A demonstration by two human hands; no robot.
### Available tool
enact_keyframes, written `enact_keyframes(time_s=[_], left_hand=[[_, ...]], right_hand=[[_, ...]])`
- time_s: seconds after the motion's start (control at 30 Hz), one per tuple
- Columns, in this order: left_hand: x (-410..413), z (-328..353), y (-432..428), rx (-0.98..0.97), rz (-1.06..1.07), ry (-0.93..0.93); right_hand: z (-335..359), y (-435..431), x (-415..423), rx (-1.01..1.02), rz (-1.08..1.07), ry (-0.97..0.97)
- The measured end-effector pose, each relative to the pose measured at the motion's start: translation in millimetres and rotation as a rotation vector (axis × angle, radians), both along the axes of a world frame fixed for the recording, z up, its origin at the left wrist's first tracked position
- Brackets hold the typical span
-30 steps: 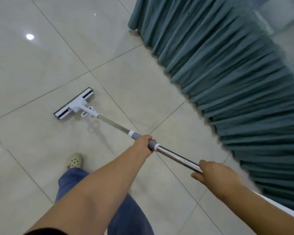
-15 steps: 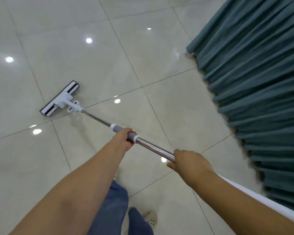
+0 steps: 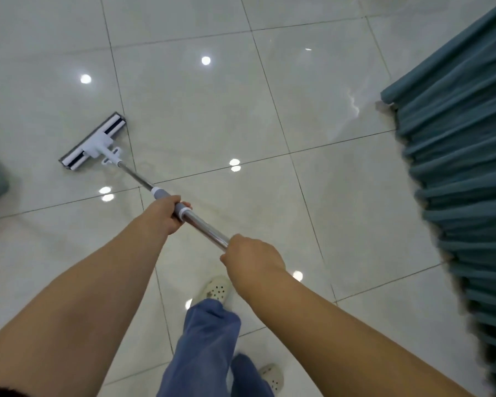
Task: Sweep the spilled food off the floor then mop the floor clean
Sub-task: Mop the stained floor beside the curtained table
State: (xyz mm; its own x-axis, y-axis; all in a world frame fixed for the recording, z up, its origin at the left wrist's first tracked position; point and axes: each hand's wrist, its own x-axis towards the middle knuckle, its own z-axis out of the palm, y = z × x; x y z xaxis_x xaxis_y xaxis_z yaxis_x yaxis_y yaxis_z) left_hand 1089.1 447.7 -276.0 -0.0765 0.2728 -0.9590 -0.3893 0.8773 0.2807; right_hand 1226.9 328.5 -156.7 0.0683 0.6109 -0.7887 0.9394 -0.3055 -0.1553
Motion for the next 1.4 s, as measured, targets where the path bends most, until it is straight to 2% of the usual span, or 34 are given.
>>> enact_keyframes(time_s=[0.27, 0.4, 0.63, 0.8, 0.93, 1.1, 1.4], left_hand=[[99.3, 13.8, -99.4, 0.000, -0.151, -0.067], [174.3, 28.8, -198.3, -0.012, -0.192, -0.126], [287.7, 58.4, -381.9, -0.174, -0.160, -0.310], [329.7, 96.5, -456.5, -0.277, -0.161, -0.380], [338.6, 112.3, -474.1, -0.304, -0.067, -0.439], [303.3, 115.3, -436.7, -0.248, -0.021, -0.425], [130.8, 103.6, -323.2, -0.182, 0.197, -0.362]], right_hand=[[26.1, -98.2, 109.7, 0.035, 0.086, -0.097], [45.8, -199.0, 184.6, 0.039, 0.113, -0.189], [93.3, -389.0, 287.4, -0.020, 0.109, -0.386], [148.5, -455.4, 325.8, -0.087, 0.105, -0.453], [173.8, -458.9, 333.3, -0.080, 0.168, -0.512], [173.9, -412.6, 306.2, -0.035, 0.285, -0.540], [137.7, -275.8, 156.3, 0.063, 0.458, -0.431]])
